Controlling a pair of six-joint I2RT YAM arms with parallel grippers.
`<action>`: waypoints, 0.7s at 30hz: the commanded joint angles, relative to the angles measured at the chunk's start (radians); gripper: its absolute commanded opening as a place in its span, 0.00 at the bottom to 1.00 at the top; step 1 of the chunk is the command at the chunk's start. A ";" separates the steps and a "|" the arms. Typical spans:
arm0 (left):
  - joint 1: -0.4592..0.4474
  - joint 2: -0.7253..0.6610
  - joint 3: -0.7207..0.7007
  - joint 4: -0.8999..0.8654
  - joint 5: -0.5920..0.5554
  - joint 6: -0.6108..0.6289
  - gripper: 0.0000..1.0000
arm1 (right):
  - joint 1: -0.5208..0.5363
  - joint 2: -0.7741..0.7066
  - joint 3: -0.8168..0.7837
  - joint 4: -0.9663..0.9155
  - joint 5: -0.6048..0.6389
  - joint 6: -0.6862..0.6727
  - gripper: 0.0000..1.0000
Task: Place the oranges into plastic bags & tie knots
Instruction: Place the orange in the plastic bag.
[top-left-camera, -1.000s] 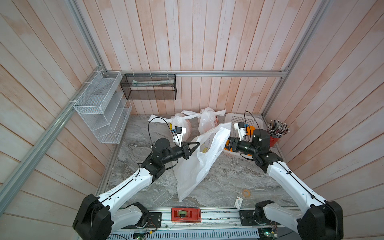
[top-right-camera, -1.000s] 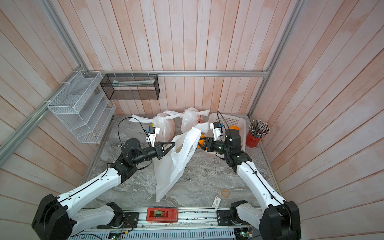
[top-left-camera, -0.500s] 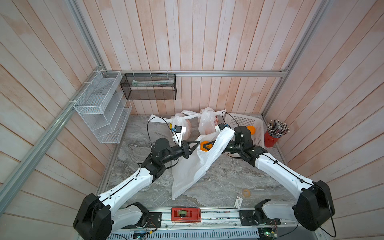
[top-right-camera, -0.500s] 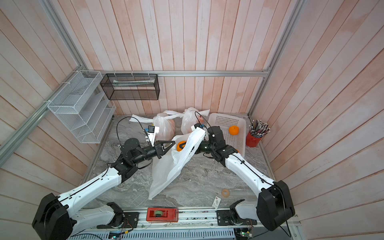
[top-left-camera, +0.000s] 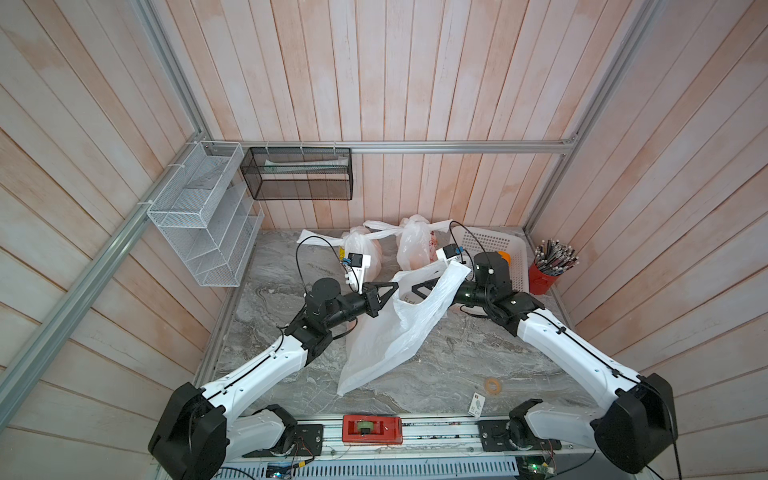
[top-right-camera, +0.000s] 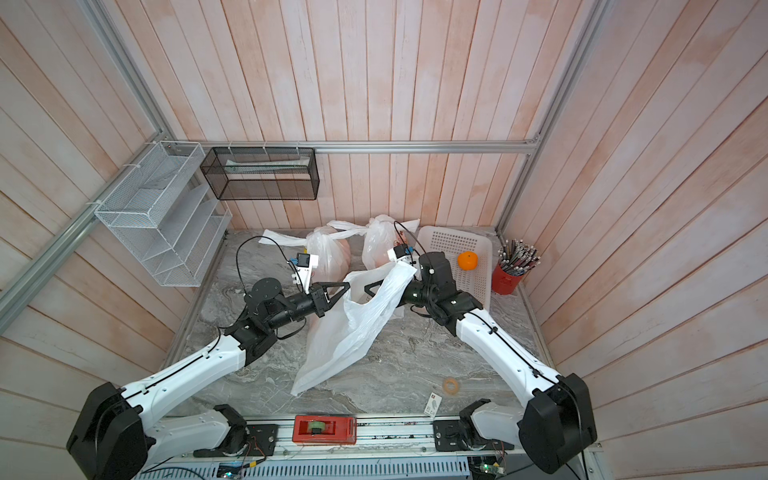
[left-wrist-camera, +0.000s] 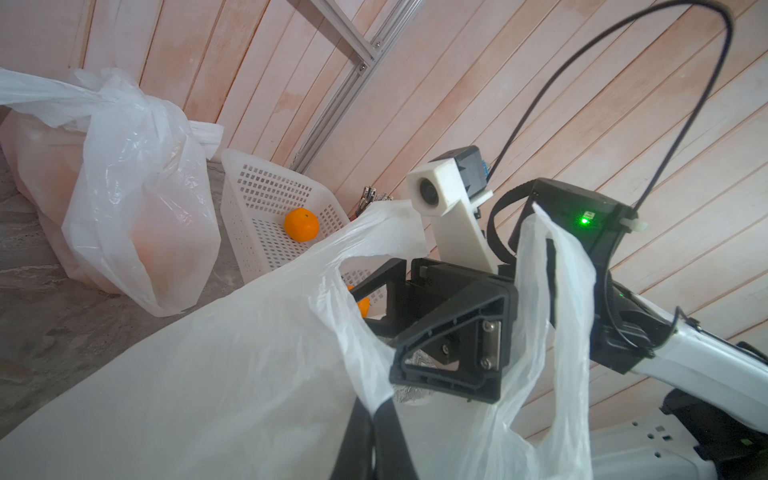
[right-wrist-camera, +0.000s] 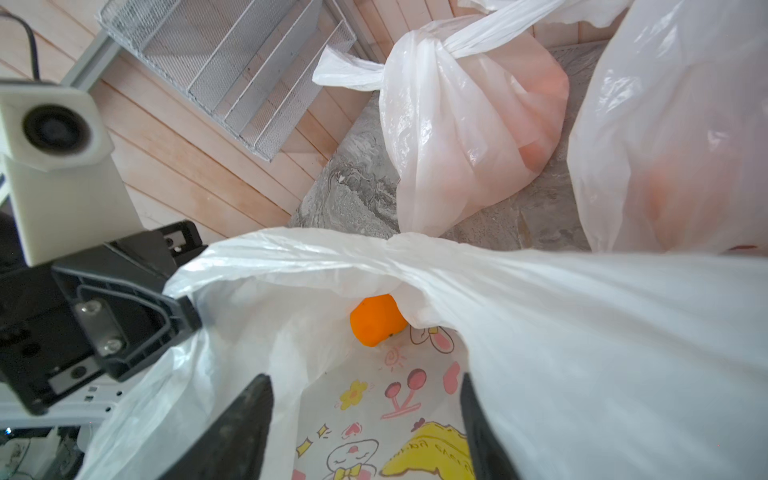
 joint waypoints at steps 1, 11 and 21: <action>0.014 -0.005 -0.033 0.047 -0.033 -0.022 0.00 | -0.009 -0.044 -0.027 -0.070 0.049 -0.014 0.62; 0.047 -0.010 -0.075 0.116 0.019 -0.050 0.00 | -0.063 -0.139 -0.115 -0.131 0.172 0.020 0.47; 0.053 -0.031 -0.111 0.140 0.018 -0.036 0.00 | -0.222 -0.212 -0.122 -0.159 0.154 0.060 0.70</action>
